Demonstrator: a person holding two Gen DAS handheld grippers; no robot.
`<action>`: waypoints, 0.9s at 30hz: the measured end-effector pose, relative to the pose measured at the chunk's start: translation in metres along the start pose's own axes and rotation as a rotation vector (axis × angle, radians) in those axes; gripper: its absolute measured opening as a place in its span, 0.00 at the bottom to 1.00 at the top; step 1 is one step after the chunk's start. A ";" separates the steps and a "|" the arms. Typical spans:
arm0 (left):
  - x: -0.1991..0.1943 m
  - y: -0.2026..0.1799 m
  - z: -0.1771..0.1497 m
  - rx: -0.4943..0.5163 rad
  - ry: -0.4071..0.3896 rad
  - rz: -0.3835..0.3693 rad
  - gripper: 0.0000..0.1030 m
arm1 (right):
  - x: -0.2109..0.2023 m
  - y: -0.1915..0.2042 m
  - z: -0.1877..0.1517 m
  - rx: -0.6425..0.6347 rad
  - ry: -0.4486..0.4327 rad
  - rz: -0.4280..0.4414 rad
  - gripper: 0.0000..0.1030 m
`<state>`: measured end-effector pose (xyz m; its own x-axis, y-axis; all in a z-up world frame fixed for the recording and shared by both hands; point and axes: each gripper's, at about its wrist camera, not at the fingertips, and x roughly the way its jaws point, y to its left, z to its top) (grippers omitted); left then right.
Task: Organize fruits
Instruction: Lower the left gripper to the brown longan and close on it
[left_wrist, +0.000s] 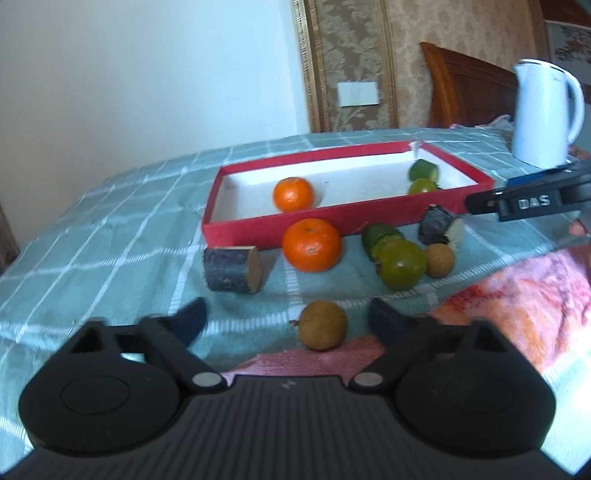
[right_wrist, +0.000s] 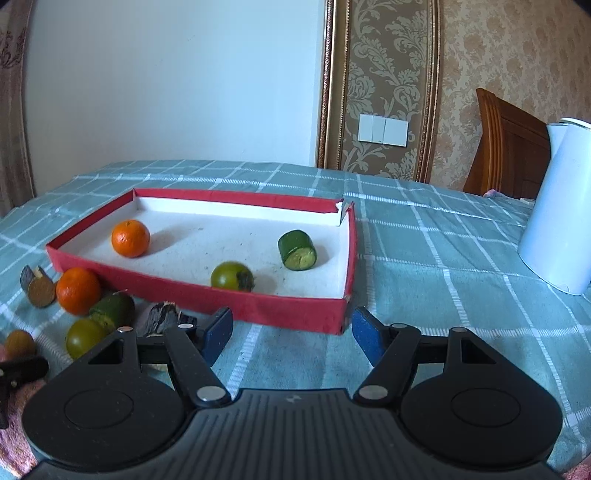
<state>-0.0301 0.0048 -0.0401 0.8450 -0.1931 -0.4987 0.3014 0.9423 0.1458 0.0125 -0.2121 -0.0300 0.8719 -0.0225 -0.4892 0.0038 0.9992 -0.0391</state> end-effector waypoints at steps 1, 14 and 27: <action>0.000 -0.002 0.000 0.009 0.001 0.009 0.80 | 0.000 0.001 -0.002 -0.009 0.003 0.003 0.69; 0.000 -0.004 -0.002 0.025 -0.003 -0.076 0.42 | 0.005 0.008 -0.007 -0.026 0.040 -0.001 0.69; -0.002 -0.004 -0.005 0.002 -0.004 -0.079 0.28 | 0.002 -0.011 -0.007 0.064 0.040 -0.048 0.69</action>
<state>-0.0355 0.0023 -0.0434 0.8205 -0.2681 -0.5050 0.3682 0.9235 0.1080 0.0106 -0.2238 -0.0369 0.8496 -0.0707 -0.5227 0.0780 0.9969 -0.0080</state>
